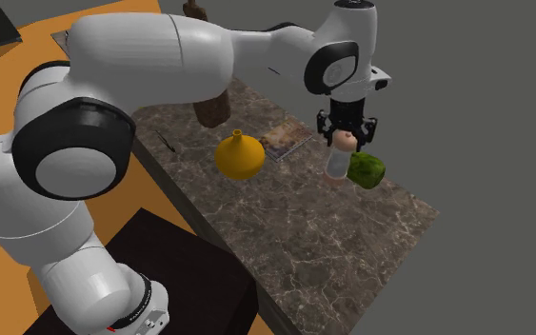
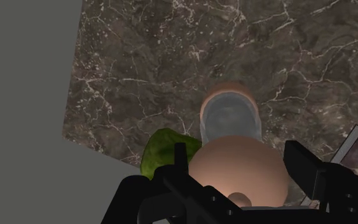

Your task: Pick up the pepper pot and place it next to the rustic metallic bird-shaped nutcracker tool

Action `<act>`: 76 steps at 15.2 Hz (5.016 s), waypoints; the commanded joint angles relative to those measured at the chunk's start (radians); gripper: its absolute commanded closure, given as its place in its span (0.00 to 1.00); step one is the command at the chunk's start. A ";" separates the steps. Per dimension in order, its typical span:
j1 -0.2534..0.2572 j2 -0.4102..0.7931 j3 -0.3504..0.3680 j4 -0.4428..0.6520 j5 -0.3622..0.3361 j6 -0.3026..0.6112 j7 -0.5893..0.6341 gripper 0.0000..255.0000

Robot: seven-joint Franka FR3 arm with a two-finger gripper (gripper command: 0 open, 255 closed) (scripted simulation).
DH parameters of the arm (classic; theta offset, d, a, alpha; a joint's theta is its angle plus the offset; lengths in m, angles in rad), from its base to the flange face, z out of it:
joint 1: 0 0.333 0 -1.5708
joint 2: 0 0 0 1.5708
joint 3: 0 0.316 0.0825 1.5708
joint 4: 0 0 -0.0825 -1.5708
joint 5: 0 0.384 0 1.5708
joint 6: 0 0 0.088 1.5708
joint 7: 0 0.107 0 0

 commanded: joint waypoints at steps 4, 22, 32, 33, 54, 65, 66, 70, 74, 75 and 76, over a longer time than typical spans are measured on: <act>0.000 -0.003 0.000 0.064 0.001 -0.067 -0.005 1.00; -0.019 0.047 -0.005 0.377 0.023 -0.329 -0.038 1.00; 0.051 -0.021 0.018 0.367 -0.013 -0.394 0.043 1.00; 0.070 -0.044 0.027 0.337 -0.025 -0.390 0.068 1.00; 0.355 -0.239 0.268 0.117 -0.116 -0.439 0.581 1.00; 0.491 -0.140 0.395 0.252 -0.124 -0.521 0.833 1.00; 0.504 -0.124 0.406 0.273 -0.126 -0.531 0.855 1.00; 0.561 -0.046 0.446 0.382 -0.138 -0.577 0.941 1.00; 0.604 0.015 0.469 0.454 -0.149 -0.600 1.000 1.00; 0.603 0.006 0.468 0.428 -0.147 -0.583 1.002 1.00; 0.601 -0.002 0.468 0.403 -0.146 -0.565 1.004 1.00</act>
